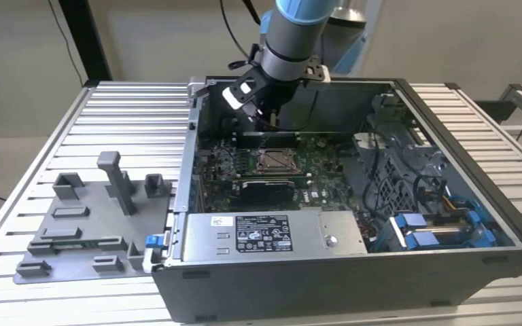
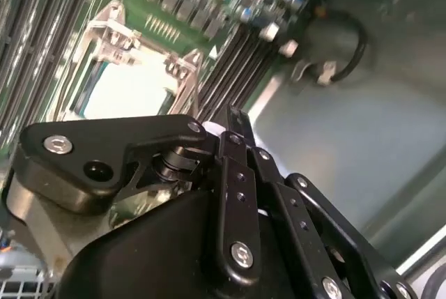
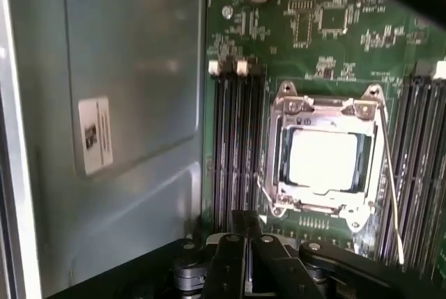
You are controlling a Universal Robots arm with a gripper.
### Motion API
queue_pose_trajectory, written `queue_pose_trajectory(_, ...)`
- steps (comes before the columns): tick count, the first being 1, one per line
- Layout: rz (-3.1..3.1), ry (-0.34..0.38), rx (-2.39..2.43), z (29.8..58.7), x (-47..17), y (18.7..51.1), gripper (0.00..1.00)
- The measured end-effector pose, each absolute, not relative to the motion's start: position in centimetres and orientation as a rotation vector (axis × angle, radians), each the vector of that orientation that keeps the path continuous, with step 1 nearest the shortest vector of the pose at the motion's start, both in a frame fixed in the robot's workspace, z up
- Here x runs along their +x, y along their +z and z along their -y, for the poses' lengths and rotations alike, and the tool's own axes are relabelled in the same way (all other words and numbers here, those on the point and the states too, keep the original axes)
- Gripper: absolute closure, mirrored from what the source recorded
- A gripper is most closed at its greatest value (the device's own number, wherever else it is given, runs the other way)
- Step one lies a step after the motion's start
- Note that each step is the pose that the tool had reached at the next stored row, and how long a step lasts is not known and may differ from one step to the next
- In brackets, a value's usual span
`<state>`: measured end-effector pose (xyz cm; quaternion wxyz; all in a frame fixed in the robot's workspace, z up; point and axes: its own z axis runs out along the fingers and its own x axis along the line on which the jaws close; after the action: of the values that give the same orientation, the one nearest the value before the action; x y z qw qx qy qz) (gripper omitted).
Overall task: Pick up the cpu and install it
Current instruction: 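Install the first cpu locking lever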
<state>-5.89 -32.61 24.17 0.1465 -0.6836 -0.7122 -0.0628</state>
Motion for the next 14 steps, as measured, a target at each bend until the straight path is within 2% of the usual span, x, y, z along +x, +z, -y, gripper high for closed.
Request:
queue_pose_trajectory(4, 2.054, -0.187, -1.968, 32.8, -6.6, 23.7, 1.00)
queue_pose_trajectory(10, 2.060, -0.237, -1.964, 33.9, -7.2, 23.3, 1.00)
queue_pose_trajectory(14, 2.060, -0.239, -1.963, 33.9, -7.1, 22.6, 1.00)
